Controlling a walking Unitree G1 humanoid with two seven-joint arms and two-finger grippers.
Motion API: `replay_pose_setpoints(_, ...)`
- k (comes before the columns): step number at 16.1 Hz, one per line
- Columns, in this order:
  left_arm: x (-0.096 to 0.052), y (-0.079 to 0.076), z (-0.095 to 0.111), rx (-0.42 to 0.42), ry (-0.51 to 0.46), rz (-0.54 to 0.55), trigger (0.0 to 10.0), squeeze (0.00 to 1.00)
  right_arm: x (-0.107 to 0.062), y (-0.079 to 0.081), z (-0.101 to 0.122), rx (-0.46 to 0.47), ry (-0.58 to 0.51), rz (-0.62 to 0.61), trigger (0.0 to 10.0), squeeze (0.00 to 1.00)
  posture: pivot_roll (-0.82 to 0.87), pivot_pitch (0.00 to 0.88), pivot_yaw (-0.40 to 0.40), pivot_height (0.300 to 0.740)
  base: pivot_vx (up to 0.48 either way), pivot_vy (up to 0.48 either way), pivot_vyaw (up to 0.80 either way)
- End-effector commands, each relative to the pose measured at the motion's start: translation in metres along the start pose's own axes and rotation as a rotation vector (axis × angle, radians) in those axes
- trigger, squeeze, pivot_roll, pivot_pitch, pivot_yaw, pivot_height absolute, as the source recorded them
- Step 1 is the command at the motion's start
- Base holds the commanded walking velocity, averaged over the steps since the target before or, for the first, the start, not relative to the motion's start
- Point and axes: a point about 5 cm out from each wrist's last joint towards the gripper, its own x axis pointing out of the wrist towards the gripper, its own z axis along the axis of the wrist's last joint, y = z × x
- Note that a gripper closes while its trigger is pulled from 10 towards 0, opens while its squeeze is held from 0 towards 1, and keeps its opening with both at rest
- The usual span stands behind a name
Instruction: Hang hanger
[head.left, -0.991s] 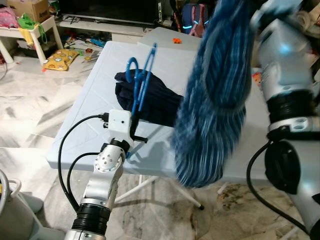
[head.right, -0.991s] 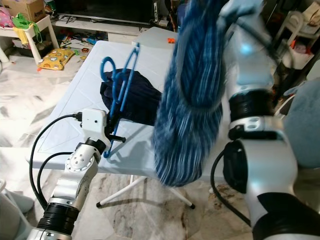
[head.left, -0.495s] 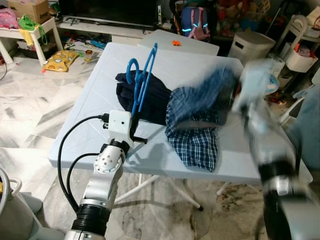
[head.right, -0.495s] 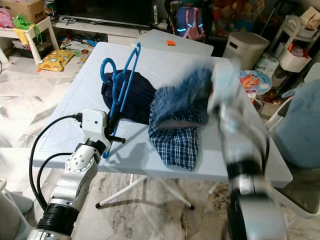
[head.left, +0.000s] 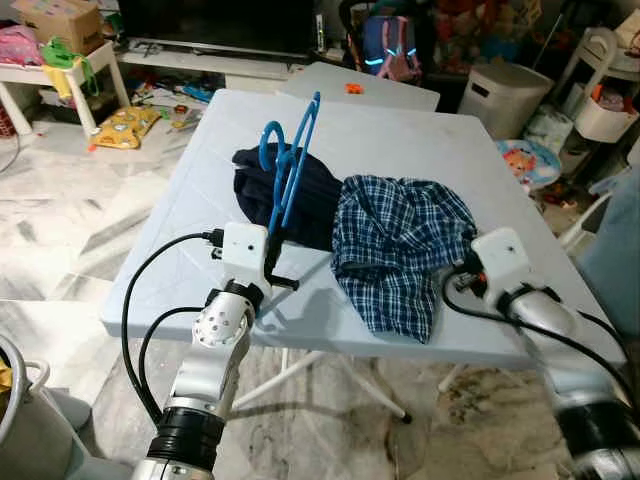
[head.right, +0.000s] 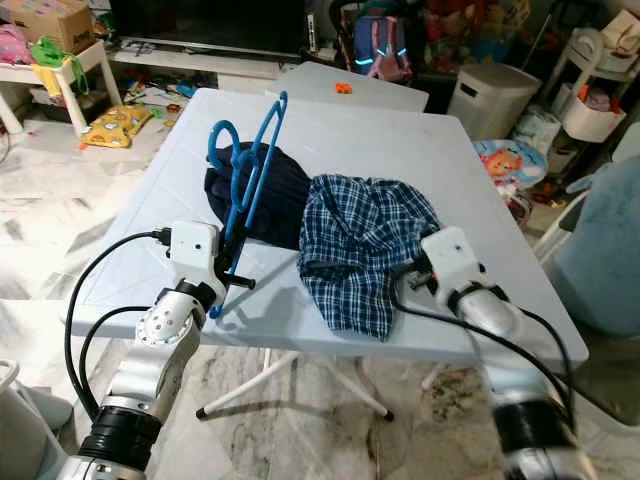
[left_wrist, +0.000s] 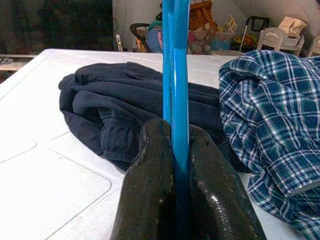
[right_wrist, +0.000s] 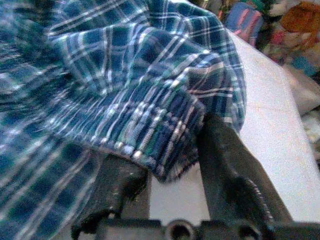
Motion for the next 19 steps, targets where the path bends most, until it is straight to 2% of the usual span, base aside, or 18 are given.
replay_pose_setpoints(1,0.000,-0.005,-0.008,-0.002,0.043,-0.026,10.0,0.00,-0.009,0.010,0.003,0.025,-0.022,0.109,10.0,1.00,0.09,0.000,-0.081,0.740,0.000,0.000,0.00)
replay_pose_setpoints(3,0.000,-0.004,-0.009,-0.001,0.045,-0.026,10.0,0.00,-0.021,0.021,0.000,0.024,-0.008,0.224,10.0,1.00,0.09,0.000,-0.080,0.740,0.000,0.000,0.00)
replay_pose_setpoints(4,0.000,-0.004,-0.009,-0.001,0.046,-0.026,10.0,0.00,-0.025,0.023,-0.001,0.016,0.006,0.248,10.0,1.00,0.09,0.000,-0.080,0.740,0.000,0.000,0.00)
replay_pose_setpoints(9,0.001,-0.004,-0.009,0.000,0.045,-0.034,10.0,0.00,-0.048,0.031,-0.001,0.090,0.038,0.401,10.0,1.00,0.09,0.000,-0.073,0.740,0.000,0.000,0.00)
replay_pose_setpoints(13,0.002,-0.003,-0.009,0.002,0.046,-0.036,10.0,0.00,-0.051,0.049,-0.001,0.139,0.052,0.492,10.0,1.00,0.09,0.000,-0.072,0.740,0.000,0.000,0.00)
replay_pose_setpoints(19,0.003,-0.002,-0.005,0.001,0.029,-0.026,10.0,0.00,-0.037,0.084,-0.004,0.247,0.075,0.607,10.0,1.00,0.11,0.000,-0.084,0.740,0.000,0.000,0.00)
